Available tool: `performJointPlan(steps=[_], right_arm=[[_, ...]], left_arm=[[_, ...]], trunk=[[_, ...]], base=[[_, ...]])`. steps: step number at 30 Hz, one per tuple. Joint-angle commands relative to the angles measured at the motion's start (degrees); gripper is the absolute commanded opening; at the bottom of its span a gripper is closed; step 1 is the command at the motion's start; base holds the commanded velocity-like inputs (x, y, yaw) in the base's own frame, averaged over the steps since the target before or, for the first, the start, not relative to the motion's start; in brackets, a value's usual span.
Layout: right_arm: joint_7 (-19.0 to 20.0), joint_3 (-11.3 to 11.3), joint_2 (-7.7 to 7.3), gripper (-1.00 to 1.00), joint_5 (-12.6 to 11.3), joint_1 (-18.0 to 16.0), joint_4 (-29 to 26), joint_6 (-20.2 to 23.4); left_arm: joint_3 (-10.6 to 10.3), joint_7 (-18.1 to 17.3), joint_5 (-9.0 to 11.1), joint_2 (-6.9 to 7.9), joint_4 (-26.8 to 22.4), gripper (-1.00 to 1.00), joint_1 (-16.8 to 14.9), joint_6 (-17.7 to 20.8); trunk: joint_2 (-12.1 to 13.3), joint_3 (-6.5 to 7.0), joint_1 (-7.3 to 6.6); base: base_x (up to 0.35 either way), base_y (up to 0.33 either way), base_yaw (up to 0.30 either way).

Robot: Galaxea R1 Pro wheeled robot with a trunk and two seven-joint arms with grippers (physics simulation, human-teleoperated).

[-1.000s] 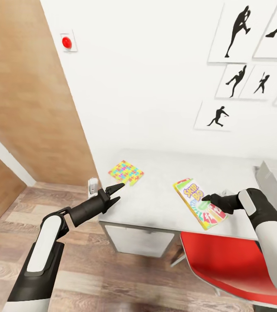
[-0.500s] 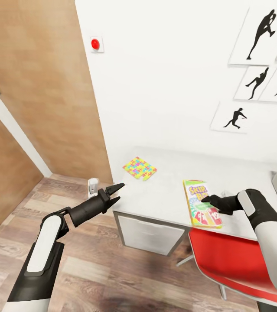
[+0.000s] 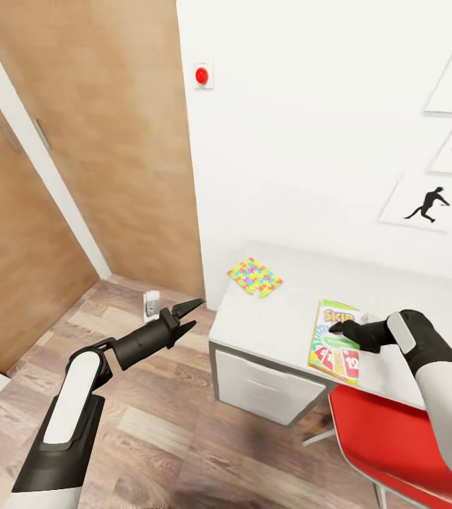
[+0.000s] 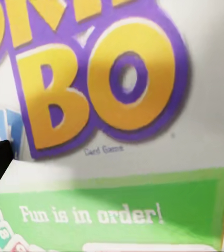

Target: Put all the toys in the child's room - the three board games (two on the bed and one on the table), the two jigsaw puzzles on the table, and the tennis ball on the table - inside the toy box on the table in the child's room.

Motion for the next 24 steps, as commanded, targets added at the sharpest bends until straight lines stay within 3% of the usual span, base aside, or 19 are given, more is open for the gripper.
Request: performJointPlan(steps=[1, 16, 18, 23, 24], right_arm=[[0.6, -0.2, 0.05, 1.00, 0.8, 0.0, 0.4, 0.3], [0.5, -0.4, -0.48, 1.00, 1.0, -0.1, 0.2, 0.0], [0.5, -0.6, -1.18, 1.00, 1.1, -0.1, -0.8, 0.0], [0.5, -0.8, -4.64, 1.00, 1.1, 0.2, -5.6, 0.2], [0.5, -0.8, -4.64, 1.00, 1.1, 0.2, -5.6, 0.2]], left_arm=[[0.1, 0.1, 0.1, -0.08, 0.0, 1.00, -0.1, 0.4], [0.1, 0.1, 0.1, -0.08, 0.0, 1.00, -0.1, 0.4], [0.1, 0.1, 0.1, -0.08, 0.0, 1.00, -0.1, 0.4], [0.1, 0.1, 0.1, -0.08, 0.0, 1.00, -0.1, 0.4], [0.1, 0.1, 0.1, -0.08, 0.0, 1.00, -0.1, 0.4]], trunk=[[0.0, -0.05, 0.03], [0.0, 0.10, 0.03], [0.0, 0.10, 0.03], [0.0, 0.11, 0.03], [0.0, 0.11, 0.03]], base=[[-0.001, 0.000, 0.235], [0.000, 0.000, 0.074], [0.000, 0.000, 0.008], [0.000, 0.000, 0.004], [0.000, 0.000, 0.002]])
